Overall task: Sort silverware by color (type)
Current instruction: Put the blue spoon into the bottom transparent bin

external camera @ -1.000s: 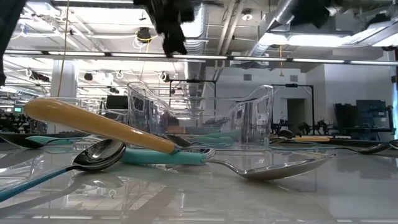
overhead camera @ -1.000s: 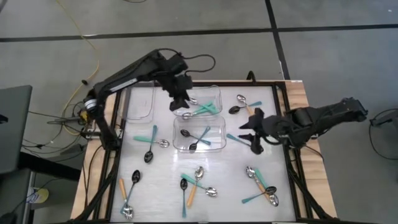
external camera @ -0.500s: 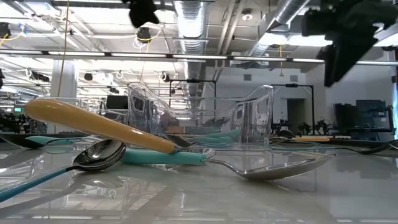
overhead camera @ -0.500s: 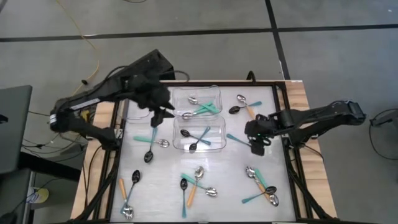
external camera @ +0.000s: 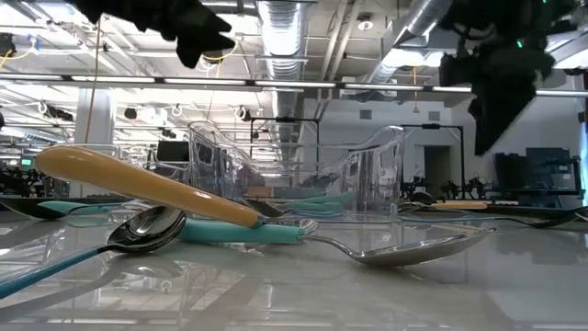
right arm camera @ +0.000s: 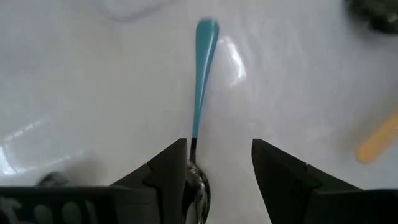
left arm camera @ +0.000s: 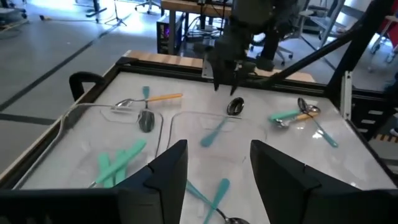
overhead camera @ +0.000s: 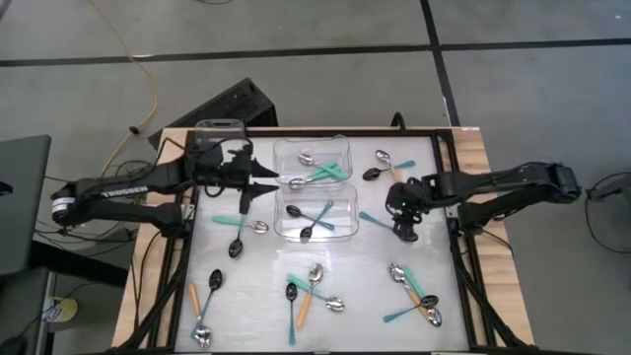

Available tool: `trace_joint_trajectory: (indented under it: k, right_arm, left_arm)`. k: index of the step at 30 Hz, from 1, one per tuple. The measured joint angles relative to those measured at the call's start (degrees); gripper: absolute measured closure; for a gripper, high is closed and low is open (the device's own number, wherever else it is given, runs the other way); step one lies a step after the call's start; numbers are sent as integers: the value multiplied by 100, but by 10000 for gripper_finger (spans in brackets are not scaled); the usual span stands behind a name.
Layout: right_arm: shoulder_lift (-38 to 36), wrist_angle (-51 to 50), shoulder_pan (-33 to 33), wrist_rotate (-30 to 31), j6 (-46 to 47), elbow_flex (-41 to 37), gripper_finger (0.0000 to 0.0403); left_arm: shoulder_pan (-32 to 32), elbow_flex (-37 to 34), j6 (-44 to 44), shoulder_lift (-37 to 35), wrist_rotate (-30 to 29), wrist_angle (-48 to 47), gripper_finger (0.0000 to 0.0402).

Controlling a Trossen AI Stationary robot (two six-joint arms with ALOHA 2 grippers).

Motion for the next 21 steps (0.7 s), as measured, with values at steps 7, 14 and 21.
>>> trace_joint_trajectory:
  k: [7,14,21]
  right_arm:
    - [7,781,53,-28,-49,-929,200]
    - [-29,1085,95,-140,156,-917,200]
    - [236,1396,359,-262,-342,-917,200]
  left_arm:
    - [0,-116,-339,57,357,137,243]
    - [-4,-116,-110,55,534,118,243]
    - [-2,-116,330,55,535,120,243]
